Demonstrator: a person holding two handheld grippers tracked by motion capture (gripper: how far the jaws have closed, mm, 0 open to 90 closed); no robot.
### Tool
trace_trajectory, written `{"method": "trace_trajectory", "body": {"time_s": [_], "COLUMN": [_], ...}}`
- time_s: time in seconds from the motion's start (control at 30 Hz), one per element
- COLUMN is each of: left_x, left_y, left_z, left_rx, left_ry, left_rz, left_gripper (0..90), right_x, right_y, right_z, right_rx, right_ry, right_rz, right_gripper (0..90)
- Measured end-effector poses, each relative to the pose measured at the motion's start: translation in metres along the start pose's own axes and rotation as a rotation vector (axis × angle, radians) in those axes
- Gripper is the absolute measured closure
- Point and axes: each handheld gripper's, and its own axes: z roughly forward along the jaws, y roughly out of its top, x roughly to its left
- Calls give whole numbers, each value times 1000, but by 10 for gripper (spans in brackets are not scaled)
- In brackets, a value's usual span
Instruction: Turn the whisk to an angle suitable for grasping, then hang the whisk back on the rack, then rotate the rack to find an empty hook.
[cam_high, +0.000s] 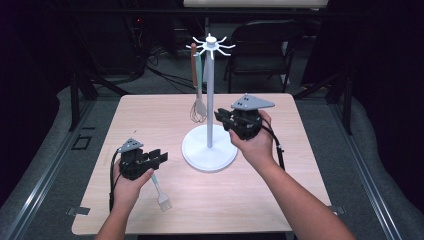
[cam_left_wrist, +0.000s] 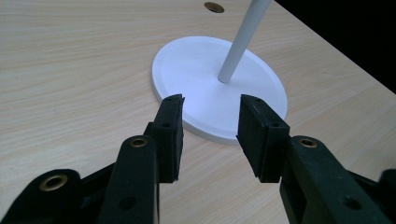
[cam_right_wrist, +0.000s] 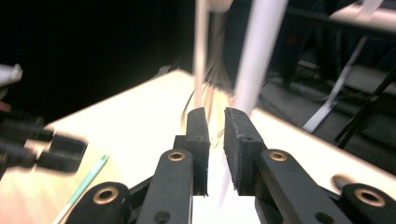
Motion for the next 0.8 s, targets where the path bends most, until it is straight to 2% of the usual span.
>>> {"method": "trace_trajectory", "body": {"time_s": [0.23,0.43,0.67,0.8], "left_x": [0,1,1,2], "left_y": [0,1,2,2], "left_z": [0,-2,-4,-4], "left_rx": [0,-8,-12,-14], "left_ry": [2,9,12,16], "left_rz": [1,-2,0,5], "left_gripper": [606,607,606,605], "right_x": [22,43,67,83], "right_y": [-41,-72,-102,-115], "right_z": [20,40,63,74], "right_rx": [99,156,214,250], "right_ry": [64,112,171,209], "right_rz": [1,11,29,20], "right_gripper": [787,786,786,786]}}
